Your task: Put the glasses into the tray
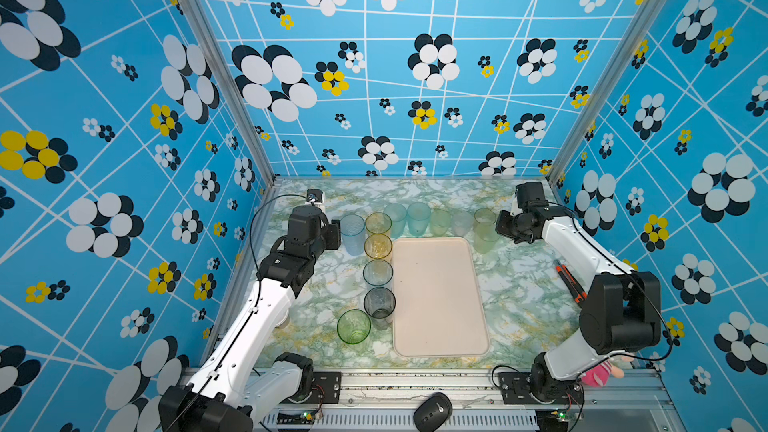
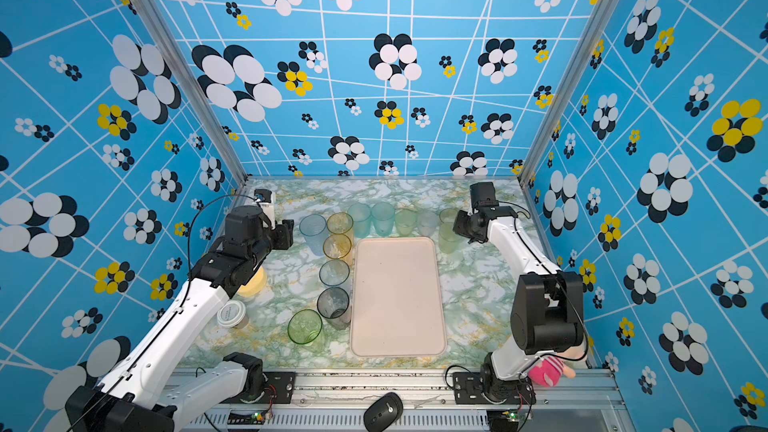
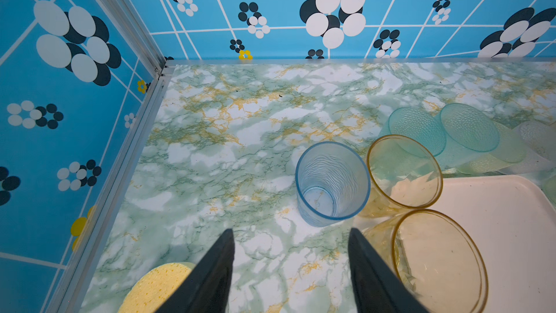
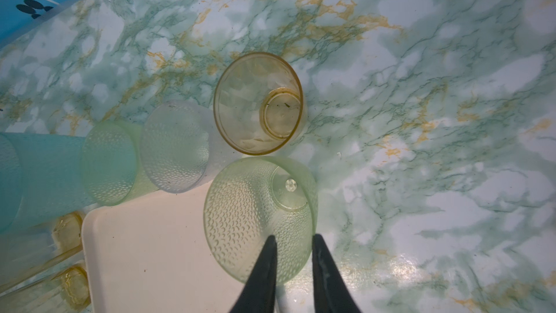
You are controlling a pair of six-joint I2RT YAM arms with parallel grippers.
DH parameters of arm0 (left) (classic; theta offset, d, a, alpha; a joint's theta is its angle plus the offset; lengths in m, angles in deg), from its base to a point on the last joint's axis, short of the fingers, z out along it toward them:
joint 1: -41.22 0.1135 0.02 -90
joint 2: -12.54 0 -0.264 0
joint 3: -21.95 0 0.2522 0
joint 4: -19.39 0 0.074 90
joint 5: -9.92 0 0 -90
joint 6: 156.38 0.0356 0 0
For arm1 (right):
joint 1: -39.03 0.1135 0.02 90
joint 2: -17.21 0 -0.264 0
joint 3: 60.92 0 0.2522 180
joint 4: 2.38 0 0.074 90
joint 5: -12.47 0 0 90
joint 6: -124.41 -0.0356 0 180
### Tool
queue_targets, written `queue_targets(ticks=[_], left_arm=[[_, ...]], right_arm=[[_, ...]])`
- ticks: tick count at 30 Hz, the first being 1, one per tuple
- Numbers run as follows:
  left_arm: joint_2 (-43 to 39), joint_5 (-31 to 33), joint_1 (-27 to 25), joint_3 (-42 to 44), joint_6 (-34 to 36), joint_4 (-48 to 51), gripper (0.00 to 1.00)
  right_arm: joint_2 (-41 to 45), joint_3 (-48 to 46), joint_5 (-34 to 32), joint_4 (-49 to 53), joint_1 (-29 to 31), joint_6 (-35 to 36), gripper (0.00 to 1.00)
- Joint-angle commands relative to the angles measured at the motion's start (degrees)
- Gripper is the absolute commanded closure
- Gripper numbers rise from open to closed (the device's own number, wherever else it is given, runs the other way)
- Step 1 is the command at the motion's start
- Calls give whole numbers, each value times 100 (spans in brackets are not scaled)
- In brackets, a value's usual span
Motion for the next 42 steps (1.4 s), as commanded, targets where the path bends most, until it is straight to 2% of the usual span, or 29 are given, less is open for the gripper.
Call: queue_targets(ticks=[1, 15, 23, 27, 30, 35, 42], left_arm=[[61, -84, -19, -169, 97, 116, 39], [171, -249, 67, -237, 107, 124, 39], [209, -319, 104, -245, 107, 126, 39], [228, -355, 137, -246, 107, 121, 40], [229, -391, 157, -245, 107, 121, 40], [250, -442, 181, -245, 105, 124, 40], [351, -516, 234, -220, 59, 96, 40]], right_arm=[[-151, 234, -122, 298, 52, -76, 77], [-645, 515, -215, 471, 52, 5, 79], [-821, 611, -204, 539, 52, 14, 85], [-865, 602, -211, 582, 52, 73, 92], [-816, 549, -264, 618, 82, 119, 100], [-535, 535, -563, 792, 166, 246, 100], [76, 835, -949, 1403, 817, 433, 100]])
